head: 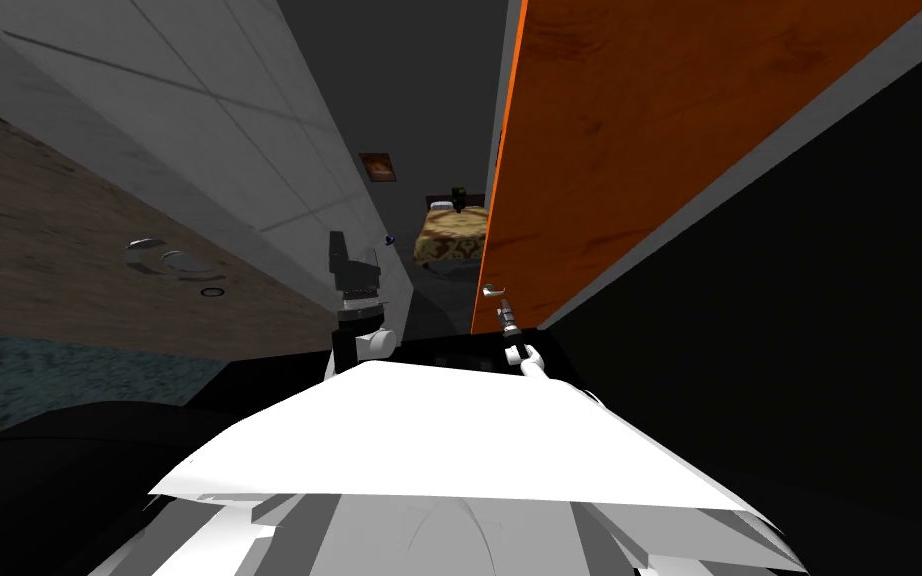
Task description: Push the door open
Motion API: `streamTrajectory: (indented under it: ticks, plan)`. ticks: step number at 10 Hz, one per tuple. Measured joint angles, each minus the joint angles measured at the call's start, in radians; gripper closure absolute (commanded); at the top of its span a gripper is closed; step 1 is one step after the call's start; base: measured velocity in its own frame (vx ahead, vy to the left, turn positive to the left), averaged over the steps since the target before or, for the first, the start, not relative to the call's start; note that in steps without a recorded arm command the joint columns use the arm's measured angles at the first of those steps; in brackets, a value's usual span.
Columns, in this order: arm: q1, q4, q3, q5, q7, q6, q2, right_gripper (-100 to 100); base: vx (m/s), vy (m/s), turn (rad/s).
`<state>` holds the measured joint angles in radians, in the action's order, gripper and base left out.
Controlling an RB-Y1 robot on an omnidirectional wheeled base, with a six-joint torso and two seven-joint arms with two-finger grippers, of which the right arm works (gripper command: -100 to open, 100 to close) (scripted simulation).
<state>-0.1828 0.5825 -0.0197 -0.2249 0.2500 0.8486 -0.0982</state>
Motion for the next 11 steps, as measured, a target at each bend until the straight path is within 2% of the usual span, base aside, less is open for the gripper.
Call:
streamTrajectory:
  ticks: [5,6,11]
  plan:
    - [-0.002,-0.008,-0.010,0.008,-0.014,0.002,0.008,-100,0.170,0.043,0.025]
    - [-0.002,-0.008,-0.010,0.008,-0.015,0.002,0.008,100,-0.014,-0.001,-0.004]
    - [-0.007,-0.006,-0.011,0.009,-0.014,0.000,0.008,100,-0.009,-0.003,0.005]
